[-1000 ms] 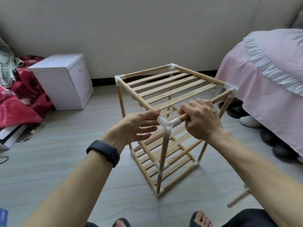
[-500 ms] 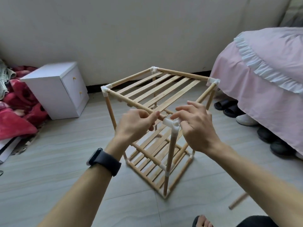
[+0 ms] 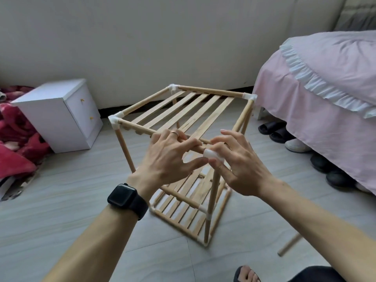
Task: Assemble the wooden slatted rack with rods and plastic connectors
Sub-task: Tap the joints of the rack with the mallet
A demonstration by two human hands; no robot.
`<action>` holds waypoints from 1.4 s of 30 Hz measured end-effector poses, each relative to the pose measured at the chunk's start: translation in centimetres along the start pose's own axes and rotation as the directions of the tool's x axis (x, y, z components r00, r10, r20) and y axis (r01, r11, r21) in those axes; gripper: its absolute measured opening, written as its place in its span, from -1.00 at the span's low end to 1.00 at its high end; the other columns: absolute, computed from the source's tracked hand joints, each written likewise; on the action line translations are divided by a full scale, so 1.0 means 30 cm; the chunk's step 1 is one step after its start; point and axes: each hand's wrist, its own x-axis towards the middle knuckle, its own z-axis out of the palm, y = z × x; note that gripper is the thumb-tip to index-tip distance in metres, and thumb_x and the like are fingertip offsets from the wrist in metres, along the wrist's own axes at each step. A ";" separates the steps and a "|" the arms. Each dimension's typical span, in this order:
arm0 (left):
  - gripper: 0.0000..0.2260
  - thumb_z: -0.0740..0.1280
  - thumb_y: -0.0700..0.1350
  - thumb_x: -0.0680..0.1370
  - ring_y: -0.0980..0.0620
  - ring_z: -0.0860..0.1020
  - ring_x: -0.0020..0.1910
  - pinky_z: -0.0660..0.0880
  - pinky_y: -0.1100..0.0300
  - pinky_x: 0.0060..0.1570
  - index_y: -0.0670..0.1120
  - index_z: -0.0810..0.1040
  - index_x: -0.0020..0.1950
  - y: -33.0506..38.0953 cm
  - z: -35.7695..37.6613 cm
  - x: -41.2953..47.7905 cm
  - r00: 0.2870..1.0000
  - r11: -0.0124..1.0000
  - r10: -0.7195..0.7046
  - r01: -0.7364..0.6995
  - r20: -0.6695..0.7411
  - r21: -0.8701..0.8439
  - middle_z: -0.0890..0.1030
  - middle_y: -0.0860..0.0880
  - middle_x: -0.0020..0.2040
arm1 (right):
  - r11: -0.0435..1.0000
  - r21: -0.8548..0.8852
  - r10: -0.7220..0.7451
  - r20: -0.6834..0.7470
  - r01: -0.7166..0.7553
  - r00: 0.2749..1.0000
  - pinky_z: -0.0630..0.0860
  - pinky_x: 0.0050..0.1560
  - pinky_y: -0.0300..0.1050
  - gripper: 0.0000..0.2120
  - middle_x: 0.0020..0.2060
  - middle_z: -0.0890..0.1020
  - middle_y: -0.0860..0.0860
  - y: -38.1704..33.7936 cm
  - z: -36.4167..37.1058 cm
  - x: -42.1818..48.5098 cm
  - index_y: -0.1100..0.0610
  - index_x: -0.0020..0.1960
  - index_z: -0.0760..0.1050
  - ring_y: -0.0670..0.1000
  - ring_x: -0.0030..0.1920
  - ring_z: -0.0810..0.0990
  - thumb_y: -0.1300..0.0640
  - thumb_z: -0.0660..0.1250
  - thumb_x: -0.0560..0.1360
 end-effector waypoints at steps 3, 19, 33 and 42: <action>-0.49 -0.02 0.48 0.49 -0.02 0.42 0.15 0.25 0.03 0.09 0.29 0.53 0.21 0.046 -0.006 0.012 1.000 0.997 0.027 -0.027 0.001 0.079 0.42 0.01 0.24 | 0.998 0.056 0.029 -0.010 -0.028 1.000 0.31 0.45 0.28 -0.64 0.43 0.40 0.09 0.034 -0.006 -0.020 0.05 0.28 0.45 0.11 0.57 0.16 -0.16 0.12 0.66; -0.61 0.14 0.23 0.61 0.02 0.50 -0.29 0.32 0.09 -0.17 0.03 0.65 -0.04 0.147 0.112 0.071 0.951 0.998 0.062 -0.059 -0.301 0.018 0.67 0.07 -0.28 | 0.700 0.603 0.343 0.185 -0.382 0.921 0.59 -0.02 -0.26 -0.35 -0.12 0.66 0.02 0.022 -0.012 -0.007 -0.03 0.64 -0.14 -0.04 -0.12 0.70 -0.17 0.02 0.65; -0.57 0.14 0.30 0.59 -0.02 0.54 0.16 0.39 0.08 0.07 0.06 0.58 0.21 0.002 0.019 0.026 0.971 0.991 -0.074 0.047 -0.226 -0.124 0.59 -0.01 0.19 | 0.670 0.630 0.423 0.112 -0.393 0.899 0.58 0.02 -0.07 -0.37 0.00 0.66 -0.07 -0.007 0.038 0.027 -0.11 0.63 -0.05 -0.11 -0.02 0.67 -0.27 -0.07 0.61; -0.55 0.32 0.18 0.58 -0.19 0.49 0.23 0.45 -0.11 0.18 -0.04 0.45 0.38 -0.459 -0.170 -0.195 0.478 0.456 -0.878 0.846 0.015 -0.277 0.53 -0.16 0.28 | 0.547 0.636 0.620 0.129 -0.544 0.774 0.45 -0.19 -0.14 -0.65 -0.19 0.59 0.06 0.000 0.017 0.122 0.16 0.36 0.39 -0.02 -0.21 0.53 -0.01 0.04 0.73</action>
